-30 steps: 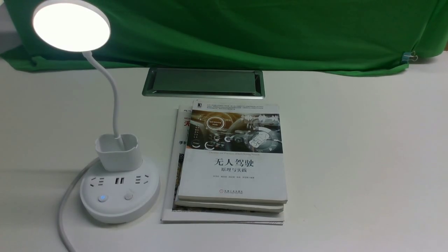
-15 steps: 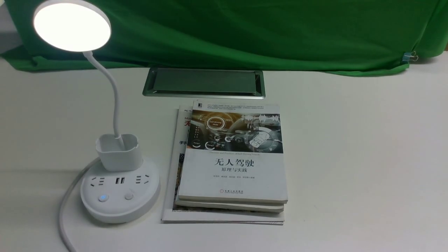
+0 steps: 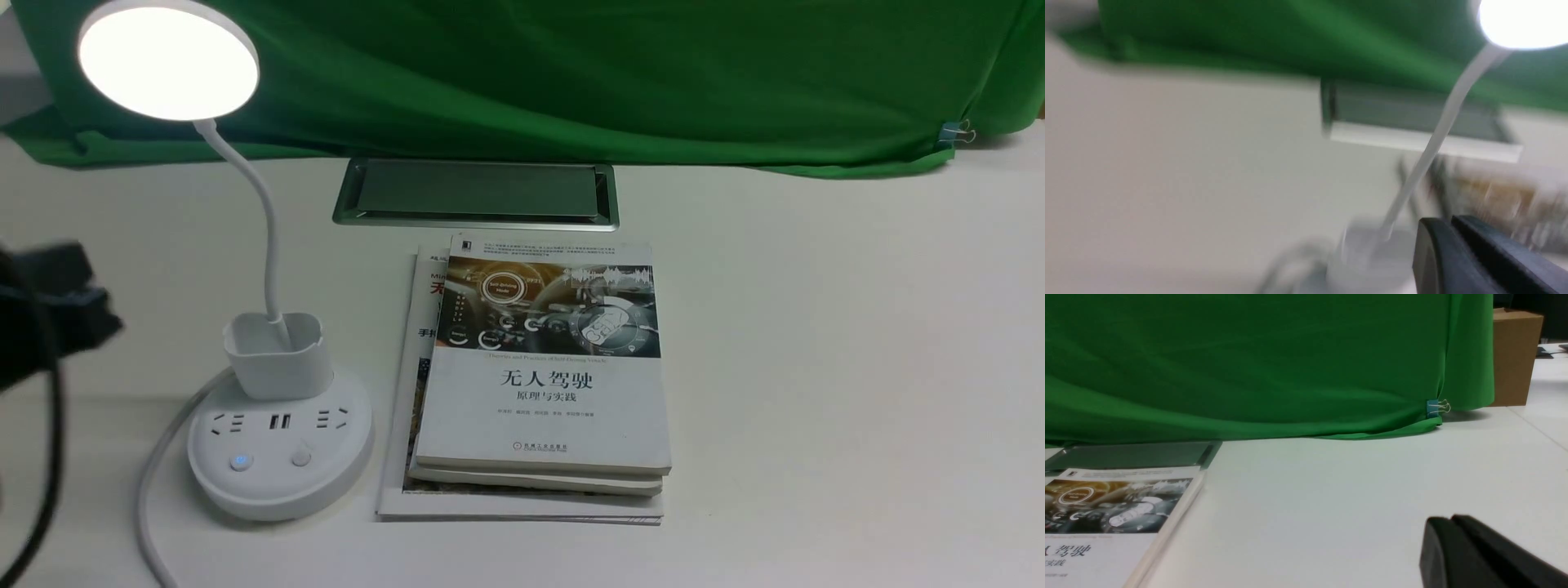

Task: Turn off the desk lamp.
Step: Use the left arm to press the button switch on the lamp holder

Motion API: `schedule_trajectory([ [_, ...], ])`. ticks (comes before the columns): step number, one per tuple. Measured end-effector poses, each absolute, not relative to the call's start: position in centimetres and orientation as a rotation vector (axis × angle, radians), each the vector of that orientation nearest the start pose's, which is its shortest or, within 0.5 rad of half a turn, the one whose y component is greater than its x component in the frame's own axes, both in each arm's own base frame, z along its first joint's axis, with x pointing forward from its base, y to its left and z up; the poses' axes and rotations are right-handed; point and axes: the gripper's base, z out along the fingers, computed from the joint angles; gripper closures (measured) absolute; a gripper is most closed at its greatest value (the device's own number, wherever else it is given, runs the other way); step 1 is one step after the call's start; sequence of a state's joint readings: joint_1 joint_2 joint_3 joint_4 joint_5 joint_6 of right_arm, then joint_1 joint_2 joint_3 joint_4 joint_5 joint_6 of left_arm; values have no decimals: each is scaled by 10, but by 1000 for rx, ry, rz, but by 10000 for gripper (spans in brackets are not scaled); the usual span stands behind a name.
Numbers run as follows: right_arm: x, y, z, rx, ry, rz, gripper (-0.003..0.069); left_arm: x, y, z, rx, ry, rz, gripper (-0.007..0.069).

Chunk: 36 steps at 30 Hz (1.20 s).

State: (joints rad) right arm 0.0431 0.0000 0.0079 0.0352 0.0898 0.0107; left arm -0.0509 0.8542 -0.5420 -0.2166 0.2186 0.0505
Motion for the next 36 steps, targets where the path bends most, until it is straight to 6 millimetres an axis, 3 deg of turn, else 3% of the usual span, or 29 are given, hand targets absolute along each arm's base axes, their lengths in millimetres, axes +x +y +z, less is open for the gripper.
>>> schedule_trajectory([
  [5,57,3,202,0,1582,72,624,197,-24,261,21,2374,-241,606],
  [11,57,3,202,0,1582,72,624,220,-52,261,278,2512,-285,606],
  [17,57,3,202,0,1582,72,624,237,-86,237,481,2661,-158,606],
  [22,57,3,202,0,1582,72,624,251,-98,222,544,2742,-52,606],
  [36,57,3,202,0,1582,72,624,275,-105,187,565,2776,11,606],
])
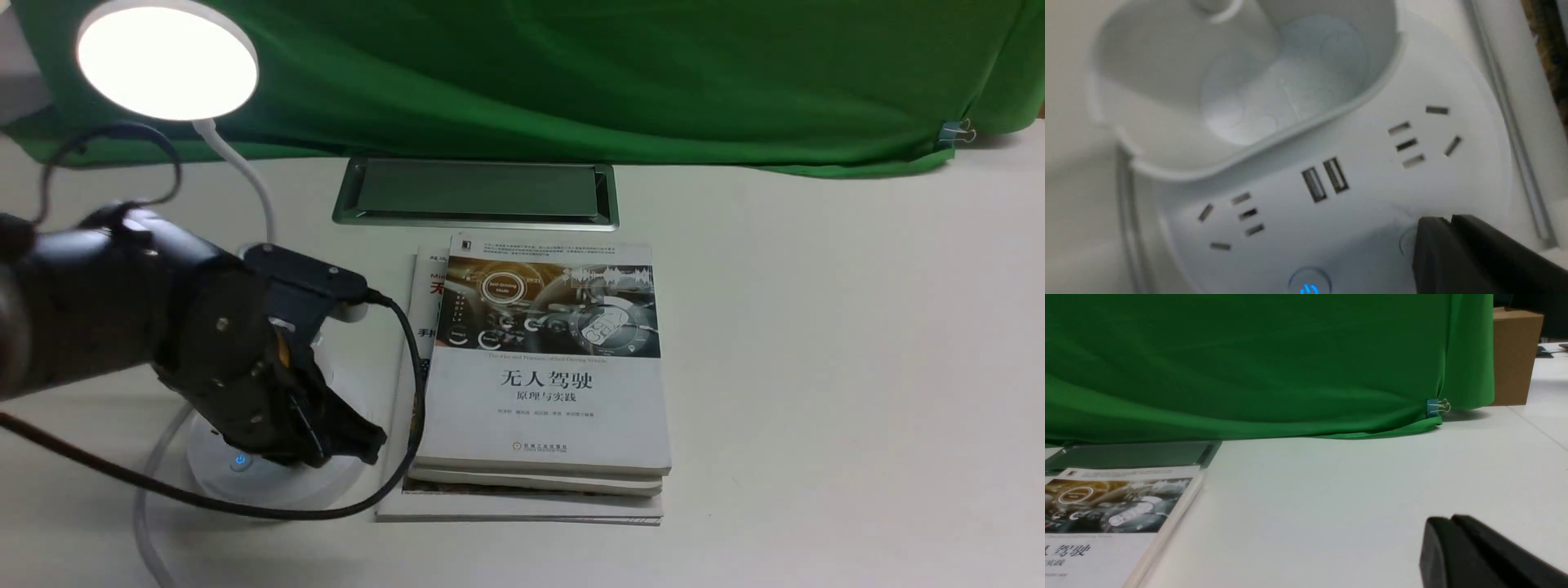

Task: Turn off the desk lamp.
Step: Use the left arm to press the button switch on the lamp holder

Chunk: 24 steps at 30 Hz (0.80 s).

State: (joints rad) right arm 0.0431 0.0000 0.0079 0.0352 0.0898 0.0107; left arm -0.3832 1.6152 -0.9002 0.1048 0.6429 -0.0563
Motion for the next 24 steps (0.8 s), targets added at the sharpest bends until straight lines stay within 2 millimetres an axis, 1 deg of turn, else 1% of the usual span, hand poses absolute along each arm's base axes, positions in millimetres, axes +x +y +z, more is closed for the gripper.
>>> schedule_trajectory([
  [1,57,3,202,0,1582,72,624,276,-105,183,558,2795,15,606],
  [3,57,3,202,0,1582,72,624,277,-105,183,549,2807,17,606],
  [8,57,3,202,0,1582,72,624,276,-104,187,551,2793,25,606],
  [11,57,3,202,0,1582,72,624,276,-104,196,542,2760,15,606],
  [13,57,3,202,0,1582,72,624,276,-104,207,530,2708,1,606],
  [15,57,3,202,0,1582,72,624,277,-104,207,520,2699,-8,606],
  [17,57,3,202,0,1582,72,624,277,-104,200,524,2706,-9,606],
  [19,57,3,202,0,1582,72,624,275,-104,185,527,2754,-7,606],
  [20,57,3,202,0,1582,72,624,275,-104,180,529,2772,-3,606],
  [24,57,3,202,0,1582,72,624,278,-104,180,543,2766,7,606],
])
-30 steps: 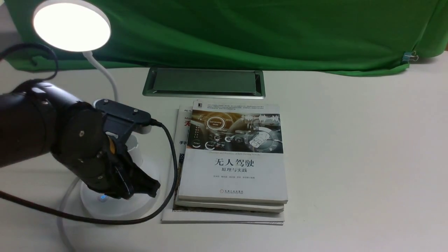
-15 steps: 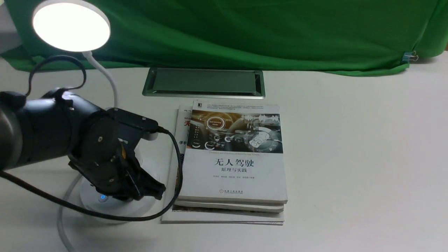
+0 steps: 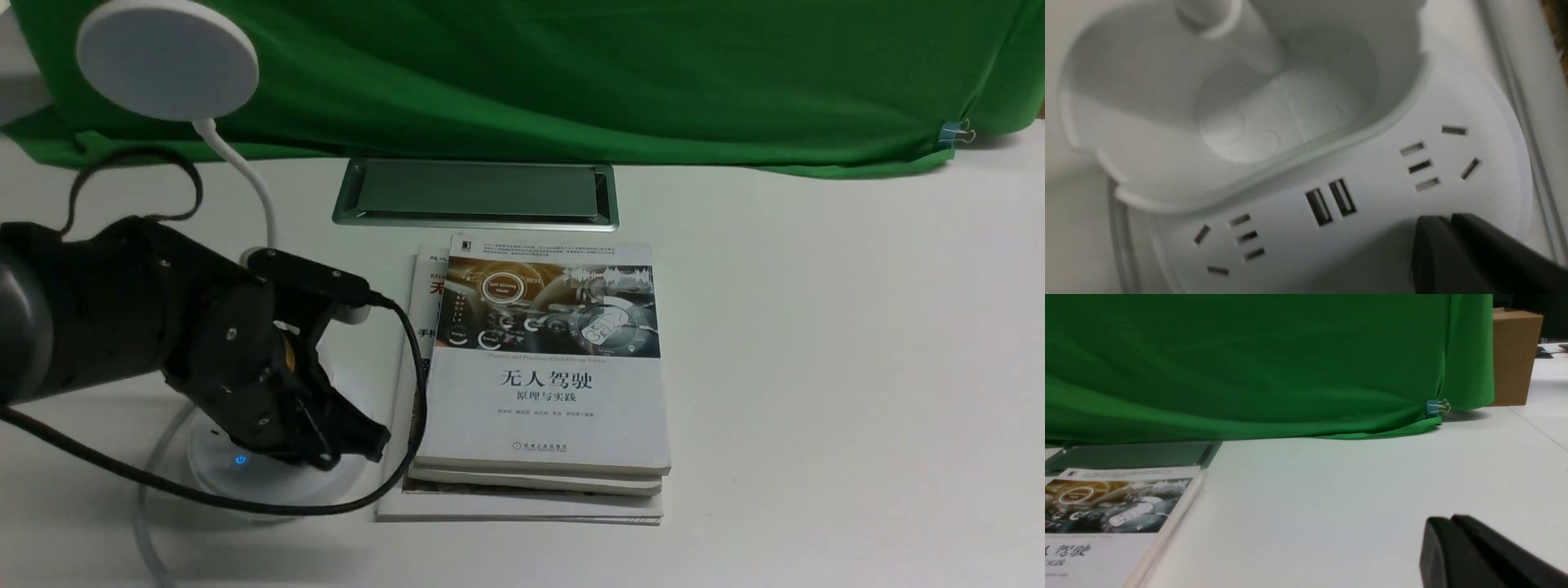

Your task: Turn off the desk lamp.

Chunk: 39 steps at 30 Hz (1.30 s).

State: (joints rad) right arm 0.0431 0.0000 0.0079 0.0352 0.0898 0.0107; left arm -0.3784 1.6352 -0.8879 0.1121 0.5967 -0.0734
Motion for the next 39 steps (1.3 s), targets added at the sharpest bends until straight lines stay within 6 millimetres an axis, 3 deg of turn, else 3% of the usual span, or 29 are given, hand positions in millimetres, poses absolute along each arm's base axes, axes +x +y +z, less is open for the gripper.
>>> schedule_trajectory([
  [4,57,3,202,0,1582,72,624,278,-104,189,540,2760,10,606],
  [9,57,3,202,0,1582,72,624,279,-105,226,509,2631,-25,606],
  [18,57,3,202,0,1582,72,624,262,-101,256,458,2560,-106,606],
  [22,57,3,202,0,1582,72,624,235,-95,281,464,2469,-185,606],
  [26,57,3,202,0,1583,72,624,179,-79,325,469,2194,-296,606],
  [29,57,3,202,0,1583,72,624,142,-66,342,431,2015,-348,606],
  [34,57,3,202,0,1583,72,624,80,-41,349,401,1779,-357,606],
  [39,57,3,202,0,1583,72,624,44,-24,351,402,1617,-298,606],
])
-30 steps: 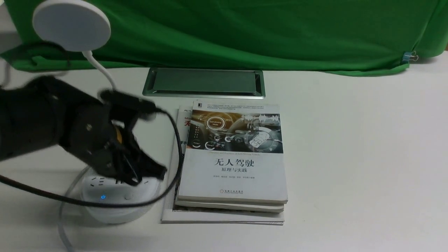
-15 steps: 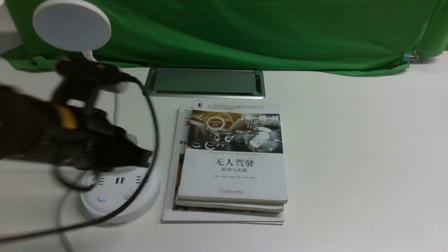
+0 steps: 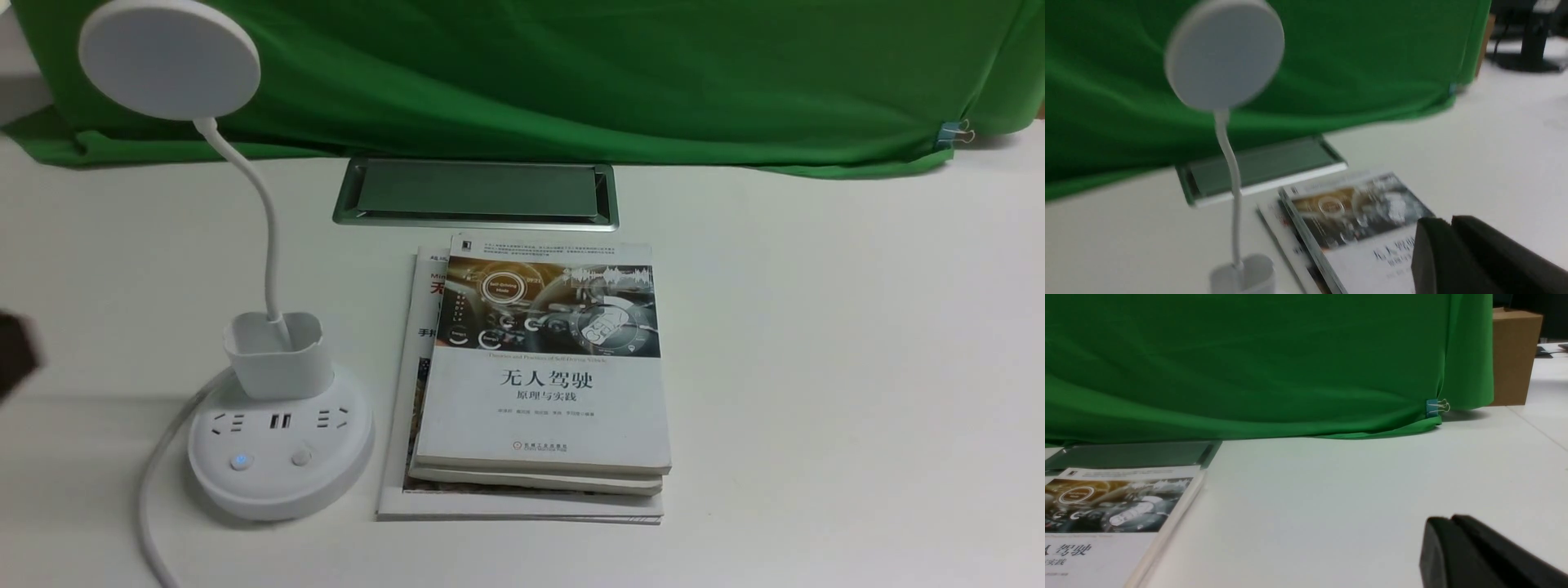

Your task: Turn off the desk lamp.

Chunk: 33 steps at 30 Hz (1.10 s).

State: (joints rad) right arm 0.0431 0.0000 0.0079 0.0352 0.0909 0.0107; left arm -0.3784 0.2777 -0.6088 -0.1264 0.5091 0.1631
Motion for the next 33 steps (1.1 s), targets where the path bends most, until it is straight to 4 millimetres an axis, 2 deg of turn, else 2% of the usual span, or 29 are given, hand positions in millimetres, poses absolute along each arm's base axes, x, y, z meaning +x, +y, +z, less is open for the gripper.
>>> schedule_trajectory([
  [3,57,3,202,0,1583,72,624,31,-17,355,404,1545,-257,606],
  [6,57,3,202,0,1583,72,624,28,-15,355,402,1526,-250,606],
  [15,57,3,202,0,1583,72,624,28,-15,355,404,1524,-243,606],
  [21,57,3,202,0,1583,72,624,34,-17,344,396,1529,-246,606],
  [27,57,3,202,0,1583,72,624,37,-13,310,287,1545,-159,606],
  [33,57,3,202,0,1583,72,624,45,-8,237,161,1663,-64,606],
])
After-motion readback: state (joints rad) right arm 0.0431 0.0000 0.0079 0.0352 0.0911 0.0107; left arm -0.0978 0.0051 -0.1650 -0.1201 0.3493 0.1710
